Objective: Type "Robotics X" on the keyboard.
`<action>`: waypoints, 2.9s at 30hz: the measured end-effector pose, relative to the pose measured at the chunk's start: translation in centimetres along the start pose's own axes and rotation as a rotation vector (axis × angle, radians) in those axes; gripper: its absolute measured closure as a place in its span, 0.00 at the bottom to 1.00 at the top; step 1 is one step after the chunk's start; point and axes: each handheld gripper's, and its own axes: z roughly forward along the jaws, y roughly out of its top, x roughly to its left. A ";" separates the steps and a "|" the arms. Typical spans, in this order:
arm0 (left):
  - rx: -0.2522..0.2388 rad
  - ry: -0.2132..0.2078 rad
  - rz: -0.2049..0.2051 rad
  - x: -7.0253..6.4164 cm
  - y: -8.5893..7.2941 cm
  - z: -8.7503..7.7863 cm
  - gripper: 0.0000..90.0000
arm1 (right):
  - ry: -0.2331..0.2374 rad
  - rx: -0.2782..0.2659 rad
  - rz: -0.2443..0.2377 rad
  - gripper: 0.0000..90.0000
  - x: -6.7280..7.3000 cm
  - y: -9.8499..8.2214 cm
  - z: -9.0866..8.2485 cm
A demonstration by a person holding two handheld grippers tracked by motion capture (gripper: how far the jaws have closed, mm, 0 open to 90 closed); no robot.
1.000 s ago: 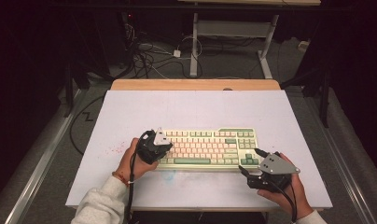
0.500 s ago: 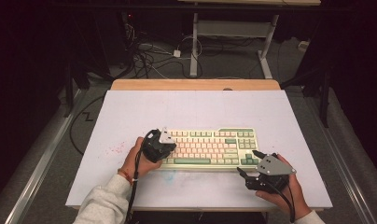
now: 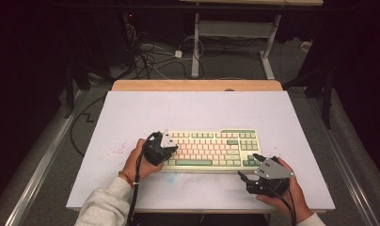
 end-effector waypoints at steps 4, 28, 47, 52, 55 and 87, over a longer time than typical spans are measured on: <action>-0.024 -0.001 -0.005 0.0 0.2 -0.4 0.93 | 0.000 0.001 0.000 0.27 -0.1 -0.1 0.0; -0.116 0.076 -0.027 -0.4 0.4 -1.7 0.35 | 0.005 0.013 0.006 0.27 -0.1 -0.4 0.1; -0.191 0.125 0.027 -1.7 -0.7 -3.8 0.19 | -0.001 0.013 0.015 0.27 -0.4 -0.5 -0.1; -0.181 0.137 0.051 -2.0 -1.3 -4.1 0.19 | -0.002 0.011 0.016 0.27 -0.4 -0.5 -0.1; -0.176 0.142 0.056 -2.1 -1.7 -4.2 0.19 | -0.002 0.011 0.021 0.27 -0.5 -0.5 -0.1; -0.143 0.173 0.033 -2.3 -6.7 -5.6 0.19 | -0.015 -0.037 0.065 0.28 -2.4 1.3 -0.4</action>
